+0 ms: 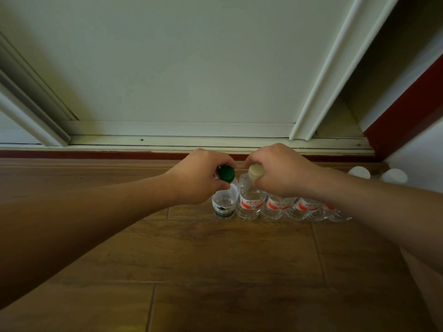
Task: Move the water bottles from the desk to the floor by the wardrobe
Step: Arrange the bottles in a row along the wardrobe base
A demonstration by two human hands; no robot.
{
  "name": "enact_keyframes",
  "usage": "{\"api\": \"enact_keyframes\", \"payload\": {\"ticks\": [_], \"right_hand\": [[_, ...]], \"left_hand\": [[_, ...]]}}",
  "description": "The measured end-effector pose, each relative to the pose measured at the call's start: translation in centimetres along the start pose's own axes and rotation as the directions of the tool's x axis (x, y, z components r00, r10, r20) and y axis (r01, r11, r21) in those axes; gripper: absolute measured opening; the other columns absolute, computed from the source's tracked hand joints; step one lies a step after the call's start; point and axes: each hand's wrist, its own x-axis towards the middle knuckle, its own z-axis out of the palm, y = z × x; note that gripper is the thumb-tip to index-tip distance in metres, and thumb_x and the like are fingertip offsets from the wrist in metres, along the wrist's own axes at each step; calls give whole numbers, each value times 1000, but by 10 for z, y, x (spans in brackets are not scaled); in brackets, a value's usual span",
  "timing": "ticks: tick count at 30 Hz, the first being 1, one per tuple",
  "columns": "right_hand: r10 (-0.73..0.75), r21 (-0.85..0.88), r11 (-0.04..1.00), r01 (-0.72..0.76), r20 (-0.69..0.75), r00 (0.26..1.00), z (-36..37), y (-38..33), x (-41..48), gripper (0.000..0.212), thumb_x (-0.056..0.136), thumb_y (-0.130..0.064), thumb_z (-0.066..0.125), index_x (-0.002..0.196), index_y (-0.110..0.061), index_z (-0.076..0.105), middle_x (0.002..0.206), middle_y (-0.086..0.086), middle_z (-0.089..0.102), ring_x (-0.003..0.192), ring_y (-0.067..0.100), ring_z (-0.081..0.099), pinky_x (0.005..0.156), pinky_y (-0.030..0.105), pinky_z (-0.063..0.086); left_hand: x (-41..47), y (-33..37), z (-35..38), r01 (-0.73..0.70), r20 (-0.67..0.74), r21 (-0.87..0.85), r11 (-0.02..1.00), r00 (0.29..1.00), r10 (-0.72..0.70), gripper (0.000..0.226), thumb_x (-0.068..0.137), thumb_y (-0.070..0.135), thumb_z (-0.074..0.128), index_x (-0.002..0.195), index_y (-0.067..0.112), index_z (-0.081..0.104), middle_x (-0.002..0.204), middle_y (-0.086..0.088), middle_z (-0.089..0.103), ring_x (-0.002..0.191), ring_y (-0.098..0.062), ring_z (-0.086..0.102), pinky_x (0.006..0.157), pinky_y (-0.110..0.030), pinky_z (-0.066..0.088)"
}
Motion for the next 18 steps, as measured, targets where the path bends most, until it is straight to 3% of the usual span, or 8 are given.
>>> {"api": "enact_keyframes", "payload": {"ticks": [18], "right_hand": [[5, 18, 1000, -5, -19, 1000, 2, 1, 0, 41, 78, -18, 67, 118, -22, 66, 110, -3, 67, 96, 14, 58, 73, 27, 46]], "left_hand": [[-1, 1, 1, -3, -4, -7, 1000, 1000, 3, 42, 84, 26, 76, 123, 27, 62, 106, 11, 64, 90, -4, 59, 81, -20, 49]]}}
